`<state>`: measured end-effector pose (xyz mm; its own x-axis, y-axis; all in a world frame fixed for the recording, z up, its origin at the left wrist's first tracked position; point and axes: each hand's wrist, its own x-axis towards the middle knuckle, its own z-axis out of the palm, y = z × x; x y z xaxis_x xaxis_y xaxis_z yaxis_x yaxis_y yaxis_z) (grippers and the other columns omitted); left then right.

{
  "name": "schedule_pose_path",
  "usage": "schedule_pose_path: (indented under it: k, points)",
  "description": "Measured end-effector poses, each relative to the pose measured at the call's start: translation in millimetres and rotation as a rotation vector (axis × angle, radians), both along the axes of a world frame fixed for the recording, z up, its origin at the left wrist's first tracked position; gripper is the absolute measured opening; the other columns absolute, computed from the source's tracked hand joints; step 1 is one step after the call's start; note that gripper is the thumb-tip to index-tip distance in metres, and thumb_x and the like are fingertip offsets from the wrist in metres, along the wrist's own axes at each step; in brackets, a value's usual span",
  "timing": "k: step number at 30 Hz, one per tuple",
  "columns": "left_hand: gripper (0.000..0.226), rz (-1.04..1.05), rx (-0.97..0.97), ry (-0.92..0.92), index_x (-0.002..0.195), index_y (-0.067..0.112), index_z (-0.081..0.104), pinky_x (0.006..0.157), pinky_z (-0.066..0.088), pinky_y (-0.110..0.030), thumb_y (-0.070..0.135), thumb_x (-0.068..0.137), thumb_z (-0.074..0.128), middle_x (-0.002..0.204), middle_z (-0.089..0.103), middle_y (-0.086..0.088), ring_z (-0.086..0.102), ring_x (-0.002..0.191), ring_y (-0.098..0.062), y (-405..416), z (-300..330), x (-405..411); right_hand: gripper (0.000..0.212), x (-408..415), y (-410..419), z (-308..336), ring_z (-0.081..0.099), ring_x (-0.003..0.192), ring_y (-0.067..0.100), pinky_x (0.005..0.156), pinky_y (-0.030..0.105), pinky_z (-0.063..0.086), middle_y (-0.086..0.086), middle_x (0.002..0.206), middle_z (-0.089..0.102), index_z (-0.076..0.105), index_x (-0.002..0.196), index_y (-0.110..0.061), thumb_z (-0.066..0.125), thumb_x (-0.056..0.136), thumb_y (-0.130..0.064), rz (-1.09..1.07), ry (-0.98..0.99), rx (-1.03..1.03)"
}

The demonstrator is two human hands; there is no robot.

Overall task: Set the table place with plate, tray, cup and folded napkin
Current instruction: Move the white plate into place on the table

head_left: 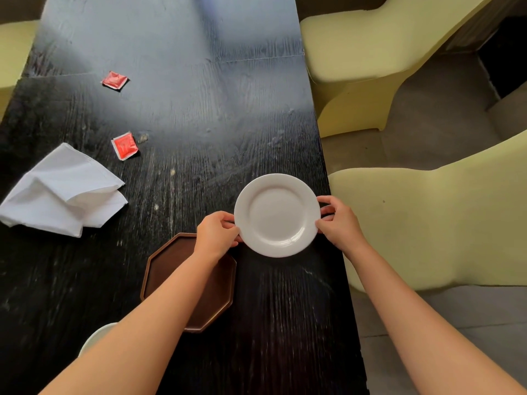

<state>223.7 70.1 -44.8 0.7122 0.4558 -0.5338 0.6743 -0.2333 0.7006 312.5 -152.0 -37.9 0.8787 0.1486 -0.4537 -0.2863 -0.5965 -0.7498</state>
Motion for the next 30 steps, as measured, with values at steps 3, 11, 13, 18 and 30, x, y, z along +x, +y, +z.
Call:
schedule_pose_path:
  k: [3,11,13,18,30]
  points:
    - [0.020,-0.090,0.059,-0.007,0.097,0.011,0.065,0.059,0.055,-0.024,0.003,0.081,0.057,0.067,0.069,0.003,0.067,0.065,-0.007,-1,5,-1,0.046,-5,3,2,0.055,0.074,0.019,0.069,0.027,0.043,0.006,0.099,0.057,0.054,0.122,-0.015,0.057,0.078,-0.002,0.029,-0.096,-0.139]
    - [0.046,-0.435,0.458,-0.098,0.136,0.021,0.039,0.074,0.048,-0.033,0.026,0.092,0.051,0.094,0.058,0.003,0.055,0.084,-0.014,15,34,-29,0.039,-42,54,33,0.054,0.098,0.026,0.063,0.028,0.038,0.008,0.117,0.050,0.054,0.122,-0.017,0.058,0.084,-0.019,0.194,-0.422,-0.357]
    - [0.046,-0.428,0.545,-0.124,0.136,0.020,0.041,0.078,0.049,-0.036,0.028,0.092,0.050,0.103,0.058,-0.001,0.058,0.088,-0.018,25,47,-42,0.039,-51,73,44,0.053,0.102,0.026,0.065,0.031,0.041,0.007,0.119,0.050,0.053,0.123,-0.018,0.059,0.085,-0.021,0.247,-0.441,-0.335]
    - [0.045,-0.431,0.741,-0.135,0.133,0.015,0.047,0.082,0.045,-0.037,0.029,0.091,0.052,0.116,0.059,-0.005,0.062,0.094,-0.024,57,80,-78,0.041,-76,110,72,0.051,0.101,0.024,0.064,0.030,0.041,0.008,0.115,0.053,0.052,0.126,-0.016,0.058,0.086,-0.021,0.360,-0.506,-0.290]
    - [0.055,-0.694,0.946,0.091,0.138,0.018,0.038,0.106,0.029,-0.043,0.038,0.089,0.051,0.129,0.052,-0.001,0.053,0.114,-0.021,129,62,-129,0.058,-140,148,46,0.040,0.122,0.024,0.086,0.035,0.046,0.005,0.146,0.032,0.028,0.142,-0.021,0.050,0.089,-0.023,0.653,-0.447,-0.552]
